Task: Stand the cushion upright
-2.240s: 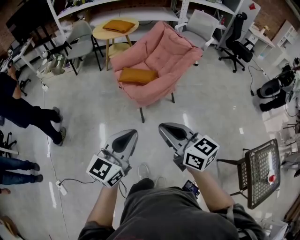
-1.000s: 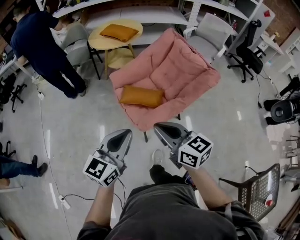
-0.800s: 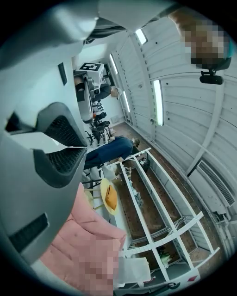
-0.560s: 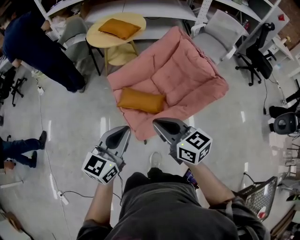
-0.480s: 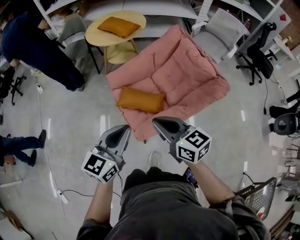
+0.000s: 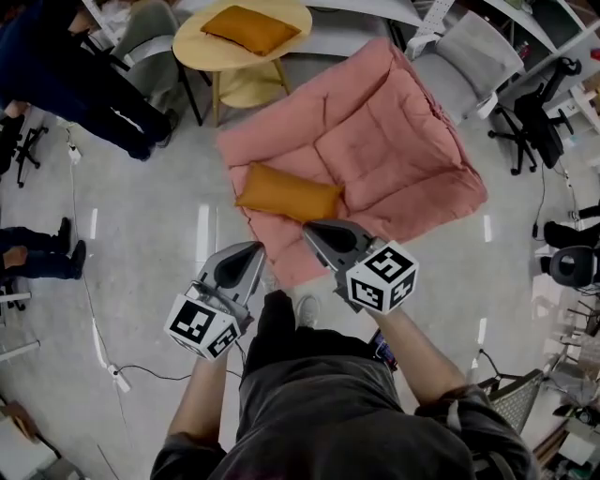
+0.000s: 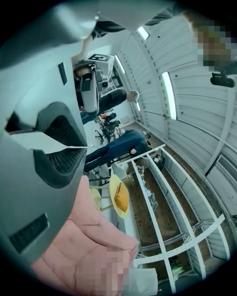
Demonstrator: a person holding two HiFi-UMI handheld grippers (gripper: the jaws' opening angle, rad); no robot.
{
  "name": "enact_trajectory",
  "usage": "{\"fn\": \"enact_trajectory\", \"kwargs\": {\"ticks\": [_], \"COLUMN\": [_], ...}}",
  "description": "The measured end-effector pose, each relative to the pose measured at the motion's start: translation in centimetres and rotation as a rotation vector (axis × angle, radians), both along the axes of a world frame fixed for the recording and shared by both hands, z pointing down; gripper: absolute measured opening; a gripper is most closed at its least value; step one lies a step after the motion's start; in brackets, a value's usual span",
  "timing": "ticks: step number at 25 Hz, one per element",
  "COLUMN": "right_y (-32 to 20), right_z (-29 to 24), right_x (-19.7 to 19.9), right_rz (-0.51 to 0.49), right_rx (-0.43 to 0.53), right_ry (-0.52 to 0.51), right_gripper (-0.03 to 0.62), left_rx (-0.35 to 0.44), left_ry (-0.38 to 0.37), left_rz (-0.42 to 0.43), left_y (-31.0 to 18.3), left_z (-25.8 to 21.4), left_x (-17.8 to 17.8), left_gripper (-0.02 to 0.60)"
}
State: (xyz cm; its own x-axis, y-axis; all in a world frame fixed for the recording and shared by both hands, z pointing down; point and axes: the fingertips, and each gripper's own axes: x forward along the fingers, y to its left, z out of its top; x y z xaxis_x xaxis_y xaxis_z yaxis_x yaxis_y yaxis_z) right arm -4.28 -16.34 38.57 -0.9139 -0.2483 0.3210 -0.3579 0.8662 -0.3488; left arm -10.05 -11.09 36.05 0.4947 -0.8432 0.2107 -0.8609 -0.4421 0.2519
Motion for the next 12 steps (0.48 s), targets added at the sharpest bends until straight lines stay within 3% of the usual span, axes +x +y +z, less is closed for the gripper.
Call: {"fn": "enact_trajectory", "kwargs": {"ticks": [6,12], "right_y": [-6.4,-11.7], "right_z": [6.0,14.3], "right_x": [-5.1,-13.4], "right_rz": [-0.036,-0.080], "right_rx": [-0.033,-0.037], "right_ry": [0.058,0.170], "right_gripper": [0.017,0.042], "left_rx": [-0.057,-0.125], "left_ry": [0.017,0.057], "left_rz": [-0.002,-0.006], "left_y": [-5.8,-10.3], "left_z": [4.6,9.8], "left_x": [-4.0,-10.4], "left_gripper": [0.012,0.012]}}
